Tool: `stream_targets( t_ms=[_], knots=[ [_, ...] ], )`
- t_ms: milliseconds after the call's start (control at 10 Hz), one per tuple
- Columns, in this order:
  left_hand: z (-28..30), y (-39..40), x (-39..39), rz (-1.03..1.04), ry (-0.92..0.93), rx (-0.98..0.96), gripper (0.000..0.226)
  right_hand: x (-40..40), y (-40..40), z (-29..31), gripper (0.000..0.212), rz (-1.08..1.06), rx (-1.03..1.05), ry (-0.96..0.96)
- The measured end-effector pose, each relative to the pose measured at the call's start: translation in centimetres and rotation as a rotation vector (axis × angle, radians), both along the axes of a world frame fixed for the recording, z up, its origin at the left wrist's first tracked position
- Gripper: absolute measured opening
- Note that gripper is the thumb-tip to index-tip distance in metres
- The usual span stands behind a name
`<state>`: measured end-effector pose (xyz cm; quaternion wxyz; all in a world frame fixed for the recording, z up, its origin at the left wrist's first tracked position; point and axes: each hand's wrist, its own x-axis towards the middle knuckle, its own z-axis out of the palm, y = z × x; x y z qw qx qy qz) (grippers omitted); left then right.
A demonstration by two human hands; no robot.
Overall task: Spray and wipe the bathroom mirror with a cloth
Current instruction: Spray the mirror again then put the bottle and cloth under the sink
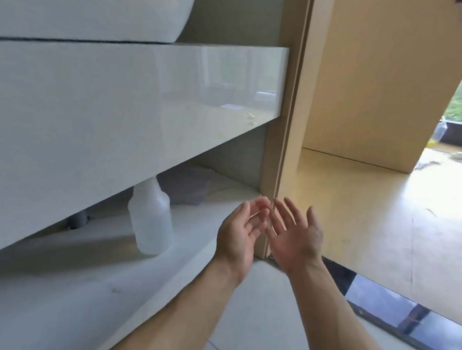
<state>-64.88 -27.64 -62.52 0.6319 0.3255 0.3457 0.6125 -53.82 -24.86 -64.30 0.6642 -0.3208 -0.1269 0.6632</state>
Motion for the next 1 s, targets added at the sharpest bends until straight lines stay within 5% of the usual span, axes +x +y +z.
stream_targets(
  t_ms=[100,200,300,400,500,800,1000],
  knots=[
    [3.0,1.2,3.6,-0.062,0.056,0.071,0.037,3.3,-1.7,3.5,0.056,-0.058,-0.004,0.041],
    [8.6,2.1,6.5,-0.12,0.105,0.164,0.037,4.6,-3.3,11.9,0.048,-0.006,-0.05,0.369],
    [16.8,2.8,7.9,-0.146,0.128,0.272,0.038,3.7,-6.5,22.4,0.039,-0.269,0.173,-0.271],
    [26.4,4.0,7.5,-0.095,0.127,0.356,0.039,3.1,-5.3,32.5,0.04,-0.168,0.184,0.016],
    [36.5,4.9,5.6,-0.006,0.12,0.431,0.04,4.4,-1.7,39.7,0.046,-0.136,0.219,-0.052],
    [59.4,4.3,-9.2,0.381,0.208,0.4,0.031,-6.8,2.4,58.7,0.043,0.134,0.306,-0.149],
    [63.6,-0.8,-23.4,0.662,0.371,0.224,0.029,-18.4,0.7,63.3,0.038,0.419,0.256,-0.198]
  ],
)
